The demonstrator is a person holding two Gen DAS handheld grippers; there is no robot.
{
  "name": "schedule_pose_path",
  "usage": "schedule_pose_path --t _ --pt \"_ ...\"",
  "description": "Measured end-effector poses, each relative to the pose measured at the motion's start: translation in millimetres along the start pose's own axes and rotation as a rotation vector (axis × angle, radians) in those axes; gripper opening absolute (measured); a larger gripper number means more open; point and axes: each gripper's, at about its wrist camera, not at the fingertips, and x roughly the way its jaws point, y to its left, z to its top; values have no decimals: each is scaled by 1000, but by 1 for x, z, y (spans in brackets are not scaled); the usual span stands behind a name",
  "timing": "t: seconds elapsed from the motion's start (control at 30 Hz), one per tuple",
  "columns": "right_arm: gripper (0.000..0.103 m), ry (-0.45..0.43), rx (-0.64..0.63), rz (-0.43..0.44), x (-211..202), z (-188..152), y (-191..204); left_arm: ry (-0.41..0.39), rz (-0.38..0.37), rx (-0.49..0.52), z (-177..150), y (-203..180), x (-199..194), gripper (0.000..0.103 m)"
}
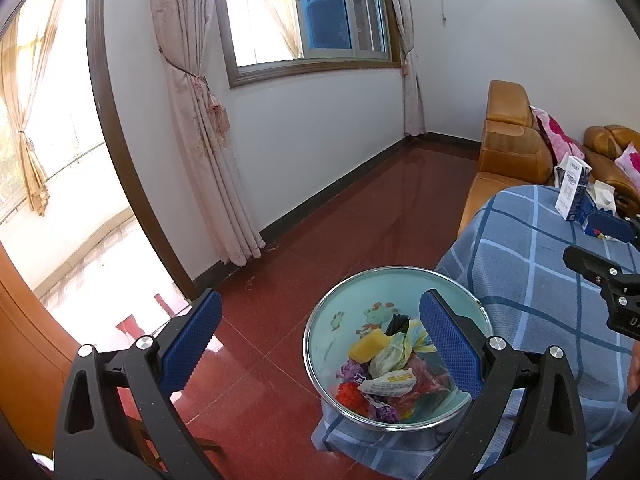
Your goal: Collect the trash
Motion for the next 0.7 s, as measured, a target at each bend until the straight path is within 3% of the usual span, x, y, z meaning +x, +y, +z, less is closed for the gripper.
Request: schedule_pose_path --t 0.7 --pt "74 -25 1 -20 -6 5 -2 16 5 14 2 -5 4 97"
